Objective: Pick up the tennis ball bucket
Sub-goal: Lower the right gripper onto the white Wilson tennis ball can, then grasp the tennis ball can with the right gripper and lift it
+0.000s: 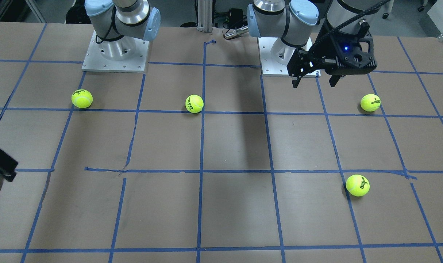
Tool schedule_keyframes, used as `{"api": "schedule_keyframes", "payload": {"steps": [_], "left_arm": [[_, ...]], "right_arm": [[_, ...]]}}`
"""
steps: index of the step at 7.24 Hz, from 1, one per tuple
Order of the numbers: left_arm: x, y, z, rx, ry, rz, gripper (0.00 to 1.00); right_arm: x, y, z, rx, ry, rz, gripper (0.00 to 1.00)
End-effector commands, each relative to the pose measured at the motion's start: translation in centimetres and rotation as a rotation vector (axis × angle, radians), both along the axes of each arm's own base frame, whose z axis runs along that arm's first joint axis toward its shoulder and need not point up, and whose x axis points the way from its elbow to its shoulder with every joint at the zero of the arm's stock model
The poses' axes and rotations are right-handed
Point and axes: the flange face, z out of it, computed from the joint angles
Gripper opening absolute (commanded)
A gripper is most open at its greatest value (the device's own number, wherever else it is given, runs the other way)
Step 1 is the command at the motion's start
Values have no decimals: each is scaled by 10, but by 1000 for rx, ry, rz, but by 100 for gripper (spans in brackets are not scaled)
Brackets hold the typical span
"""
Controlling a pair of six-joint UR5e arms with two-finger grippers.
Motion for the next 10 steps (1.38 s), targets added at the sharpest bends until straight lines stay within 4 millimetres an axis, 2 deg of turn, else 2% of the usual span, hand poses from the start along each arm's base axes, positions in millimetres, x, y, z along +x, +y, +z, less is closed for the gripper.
{"api": "schedule_keyframes", "payload": {"steps": [1,2,3,4,6,10], "left_arm": [[0,1,1,-2,0,0,100],[0,1,1,0,-3,0,100],[0,1,1,0,-4,0,100],[1,2,1,-2,-6,0,100],[0,2,0,1,-6,0,100],[1,4,1,3,-9,0,100]], "right_arm": [[-110,-51,-53,3,28,70,100],[-153,-70,-87,7,-6,109,100],[-196,-76,-122,7,-59,127,100],[-217,-73,-144,25,-75,112,100],[-225,-85,-188,4,-47,166,100],[-231,-85,-220,33,-69,189,100]]}}
